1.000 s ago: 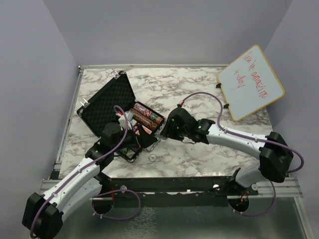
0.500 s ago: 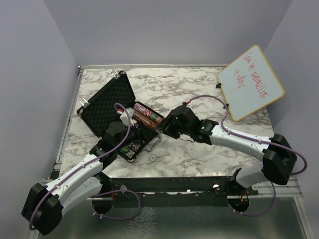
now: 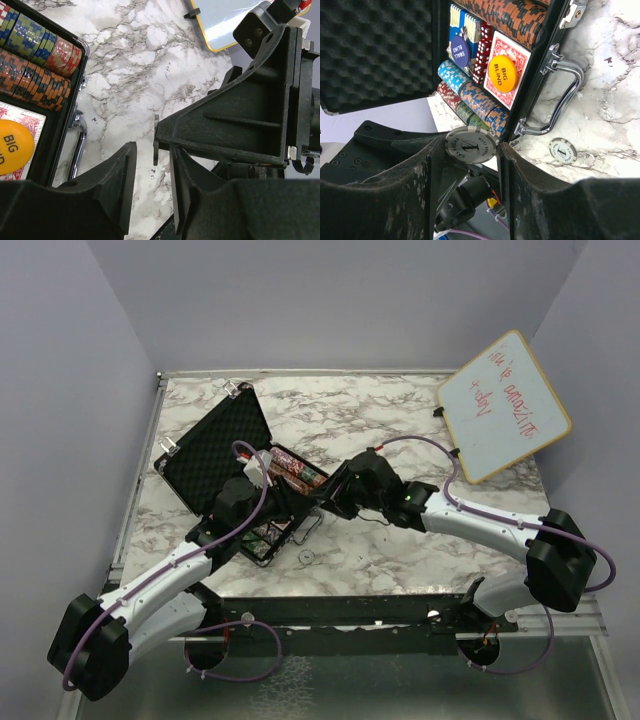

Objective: Pack up texas hold em set

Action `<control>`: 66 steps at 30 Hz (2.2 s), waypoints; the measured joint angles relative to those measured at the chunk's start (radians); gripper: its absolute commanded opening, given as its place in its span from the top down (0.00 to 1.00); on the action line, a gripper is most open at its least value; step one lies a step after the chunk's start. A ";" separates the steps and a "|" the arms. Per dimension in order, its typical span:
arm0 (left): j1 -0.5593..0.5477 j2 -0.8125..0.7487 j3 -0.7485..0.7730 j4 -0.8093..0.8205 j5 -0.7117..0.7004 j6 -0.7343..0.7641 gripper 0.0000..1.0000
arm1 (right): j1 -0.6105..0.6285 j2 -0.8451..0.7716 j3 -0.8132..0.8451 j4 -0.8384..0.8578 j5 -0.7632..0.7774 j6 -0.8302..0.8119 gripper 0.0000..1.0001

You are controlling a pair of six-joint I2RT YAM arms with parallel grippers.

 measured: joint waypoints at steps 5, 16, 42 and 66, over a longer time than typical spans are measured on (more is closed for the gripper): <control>0.000 0.000 0.000 0.008 -0.006 -0.008 0.80 | -0.005 0.000 0.000 0.014 -0.013 0.005 0.50; 0.000 0.002 0.000 0.020 -0.013 -0.001 1.00 | -0.013 0.007 0.000 0.035 -0.041 0.013 0.31; 0.000 0.133 0.624 -1.061 -0.138 0.472 1.00 | -0.072 -0.163 -0.230 0.010 0.034 -0.127 0.28; -0.106 0.351 0.544 -1.244 -0.249 0.428 1.00 | -0.072 -0.005 -0.372 0.306 -0.184 -0.160 0.30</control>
